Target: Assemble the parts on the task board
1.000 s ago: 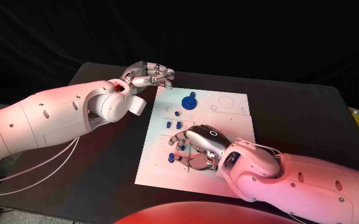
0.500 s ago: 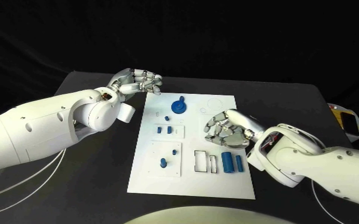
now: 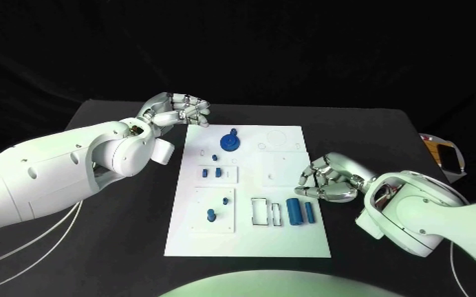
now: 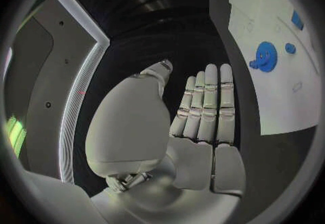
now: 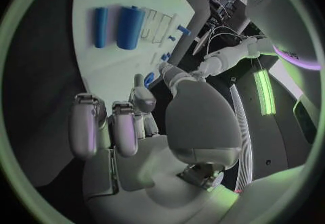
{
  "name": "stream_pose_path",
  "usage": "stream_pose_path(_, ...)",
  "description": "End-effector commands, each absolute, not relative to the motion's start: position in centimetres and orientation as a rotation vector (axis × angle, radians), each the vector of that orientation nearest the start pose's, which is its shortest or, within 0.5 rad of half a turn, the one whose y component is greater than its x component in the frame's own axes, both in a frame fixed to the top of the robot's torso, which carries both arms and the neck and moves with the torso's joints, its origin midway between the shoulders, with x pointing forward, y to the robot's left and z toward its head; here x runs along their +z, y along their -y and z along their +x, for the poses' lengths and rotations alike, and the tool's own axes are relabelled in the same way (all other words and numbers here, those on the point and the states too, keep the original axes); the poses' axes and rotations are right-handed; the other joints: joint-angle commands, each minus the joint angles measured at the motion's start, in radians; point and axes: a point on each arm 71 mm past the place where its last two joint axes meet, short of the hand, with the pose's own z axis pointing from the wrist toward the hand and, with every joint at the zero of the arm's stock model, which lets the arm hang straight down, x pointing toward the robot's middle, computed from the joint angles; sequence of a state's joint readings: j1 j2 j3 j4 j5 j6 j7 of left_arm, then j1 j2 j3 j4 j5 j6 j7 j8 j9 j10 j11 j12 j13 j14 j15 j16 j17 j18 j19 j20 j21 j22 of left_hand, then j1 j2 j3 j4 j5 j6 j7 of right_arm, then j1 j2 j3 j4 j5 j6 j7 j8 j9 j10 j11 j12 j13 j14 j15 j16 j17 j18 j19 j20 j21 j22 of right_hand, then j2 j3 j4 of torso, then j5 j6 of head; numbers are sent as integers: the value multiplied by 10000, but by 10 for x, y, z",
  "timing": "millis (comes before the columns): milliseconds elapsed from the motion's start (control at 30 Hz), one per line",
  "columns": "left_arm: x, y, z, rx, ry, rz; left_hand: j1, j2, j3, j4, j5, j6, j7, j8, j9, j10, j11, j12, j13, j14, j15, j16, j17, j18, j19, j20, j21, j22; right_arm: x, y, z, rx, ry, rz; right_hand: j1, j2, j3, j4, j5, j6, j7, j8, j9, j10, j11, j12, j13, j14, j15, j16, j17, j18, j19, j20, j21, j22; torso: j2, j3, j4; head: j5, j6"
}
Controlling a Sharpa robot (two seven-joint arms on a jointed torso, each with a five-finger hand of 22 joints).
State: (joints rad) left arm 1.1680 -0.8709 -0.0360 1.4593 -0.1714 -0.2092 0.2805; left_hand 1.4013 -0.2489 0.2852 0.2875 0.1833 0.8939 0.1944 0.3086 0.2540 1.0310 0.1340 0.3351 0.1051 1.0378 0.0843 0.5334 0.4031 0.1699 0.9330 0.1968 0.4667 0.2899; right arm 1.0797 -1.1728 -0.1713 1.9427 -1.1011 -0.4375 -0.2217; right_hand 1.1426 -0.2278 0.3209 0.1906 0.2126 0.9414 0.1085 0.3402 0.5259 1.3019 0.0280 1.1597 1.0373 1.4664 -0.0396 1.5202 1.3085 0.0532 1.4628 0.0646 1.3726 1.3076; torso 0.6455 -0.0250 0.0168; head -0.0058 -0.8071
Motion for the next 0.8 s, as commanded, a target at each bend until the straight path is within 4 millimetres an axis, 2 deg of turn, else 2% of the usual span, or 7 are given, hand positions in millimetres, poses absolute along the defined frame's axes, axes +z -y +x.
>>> stream_pose_path(33, -201, -233, 492, -14609, -15861, -10043, 55, 153, -282, 12, -20, -38, -37, 58, -15, -77, 4, 65, 26, 16, -9, -73, 58, 129, 95, 9, -95, -69, -250, 245, 349, 6039, -20151, 2903, -125, -40, -165, 85, -11, -77, -17, 63, 27, 85, -6, 56, 91, 725, -7, 46, 875, -104, 262, 23, 63, 1933, -52, -24, -6, -59, -67)
stream_pose_path(200, -202, -232, 491, -14611, -15896, -10058, 55, 153, -282, 12, -20, -38, -37, 58, -15, -77, 4, 65, 26, 16, -9, -73, 58, 129, 95, 9, -95, -69, -259, 243, 342, 5314, -20295, 2583, -49, -96, -590, 366, -160, -105, -30, 114, 110, 83, -13, 112, 260, 719, -12, 45, 862, -98, 250, 20, 28, 1938, -55, -38, -4, -96, -141)
stream_pose_path(267, -202, -232, 491, -14605, -15907, -10066, 94, 229, -473, 15, -15, -32, -37, 80, -21, -96, 4, 99, 43, 16, -7, -95, 101, 128, 139, 9, -160, -118, -262, 242, 340, 5112, -20341, 2472, -27, -84, -666, 423, -182, -105, -33, 126, 125, 107, -16, 152, 325, 720, -13, 48, 872, -96, 247, 19, 18, 1937, -57, -30, -18, -94, -153)
stream_pose_path(400, -203, -232, 491, -14605, -15929, -10073, 94, 229, -473, 15, -15, -32, -37, 80, -21, -96, 4, 99, 43, 16, -7, -95, 101, 128, 139, 9, -160, -118, -267, 239, 338, 4882, -20391, 2279, 99, -19, -1057, 710, -238, -87, -54, 193, 197, 139, -31, 203, 471, 721, -25, 51, 881, -95, 247, 10, 4, 1946, -71, -29, -27, -95, -169)
stream_pose_path(567, -205, -231, 490, -14596, -15981, -10107, 105, 264, -566, 19, -12, -30, -35, 89, -25, -103, 5, 116, 51, 15, -7, -106, 121, 128, 159, 9, -191, -142, -272, 234, 336, 4764, -20446, 2087, 247, 87, -1570, 979, -284, -84, -68, 263, 269, 127, -42, 171, 539, 714, -34, 42, 850, -89, 240, 3, -34, 1949, -86, -16, -17, -103, -151)
stream_pose_path(667, -208, -230, 490, -14596, -16033, -10143, 102, 300, -656, 25, -9, -31, -33, 96, -30, -113, 7, 131, 58, 13, -4, -117, 139, 127, 177, 10, -220, -163, -275, 230, 335, 4827, -20423, 2060, 273, 218, -1993, 1000, -345, -84, -78, 308, 313, 158, -50, 190, 633, 713, -40, 39, 843, -86, 237, -2, -56, 1951, -110, -22, -15, -128, -97)
stream_pose_path(800, -212, -227, 489, -14618, -16122, -10190, 100, 340, -715, 27, -4, -33, -29, 100, -34, -124, 10, 139, 63, 14, -3, -124, 154, 127, 190, 11, -240, -179, -278, 224, 334, 5043, -20271, 2072, 369, 404, -2465, 1006, -412, -90, -87, 344, 349, 214, -56, 238, 768, 715, -46, 40, 849, -84, 239, -7, -74, 1958, -209, -46, -19, -119, -102)
